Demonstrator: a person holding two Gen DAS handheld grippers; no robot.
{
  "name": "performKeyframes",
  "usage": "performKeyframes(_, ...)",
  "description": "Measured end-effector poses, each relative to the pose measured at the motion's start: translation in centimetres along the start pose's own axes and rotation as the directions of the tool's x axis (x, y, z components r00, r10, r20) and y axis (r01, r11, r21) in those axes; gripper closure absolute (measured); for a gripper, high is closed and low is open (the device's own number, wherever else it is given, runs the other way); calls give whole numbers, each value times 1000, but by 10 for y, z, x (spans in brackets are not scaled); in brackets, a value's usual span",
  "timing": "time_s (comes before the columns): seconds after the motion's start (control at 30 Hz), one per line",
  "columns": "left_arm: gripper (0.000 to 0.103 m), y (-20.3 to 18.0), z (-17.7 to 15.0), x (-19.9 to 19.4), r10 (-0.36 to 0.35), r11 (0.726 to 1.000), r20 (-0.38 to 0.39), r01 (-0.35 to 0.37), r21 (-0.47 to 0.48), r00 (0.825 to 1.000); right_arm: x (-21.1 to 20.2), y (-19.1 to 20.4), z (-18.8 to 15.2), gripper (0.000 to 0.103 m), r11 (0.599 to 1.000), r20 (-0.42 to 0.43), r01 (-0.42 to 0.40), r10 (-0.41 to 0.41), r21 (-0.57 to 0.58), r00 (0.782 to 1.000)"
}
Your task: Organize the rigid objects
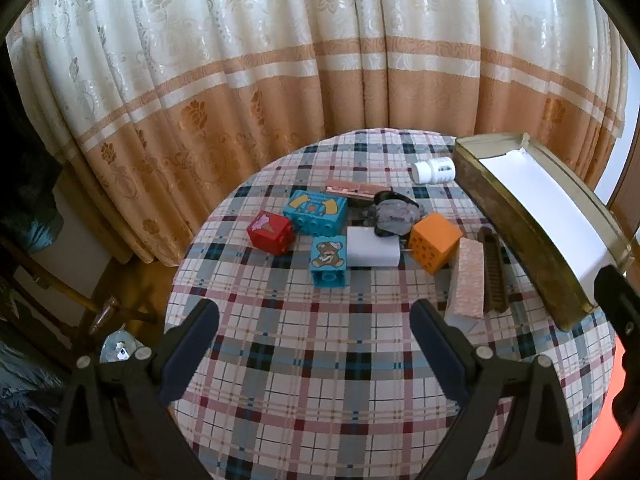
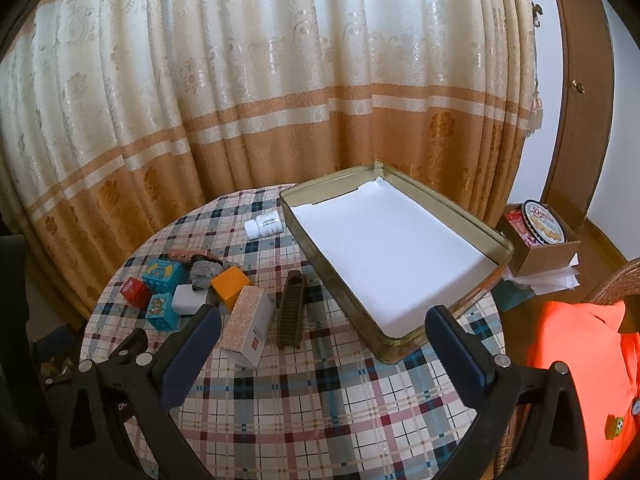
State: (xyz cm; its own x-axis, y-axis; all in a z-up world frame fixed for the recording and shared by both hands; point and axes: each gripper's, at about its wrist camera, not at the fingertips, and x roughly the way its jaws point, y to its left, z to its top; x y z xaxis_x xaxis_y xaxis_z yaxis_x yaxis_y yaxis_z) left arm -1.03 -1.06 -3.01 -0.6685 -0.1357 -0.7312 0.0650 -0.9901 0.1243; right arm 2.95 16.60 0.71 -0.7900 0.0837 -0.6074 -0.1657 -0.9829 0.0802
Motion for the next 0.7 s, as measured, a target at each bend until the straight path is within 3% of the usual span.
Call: performKeyframes(0.7,5,2,-2,13,76,996,-17,-75,41,997,8,9,-6,0,1000,-24,-11,11,-24,1000)
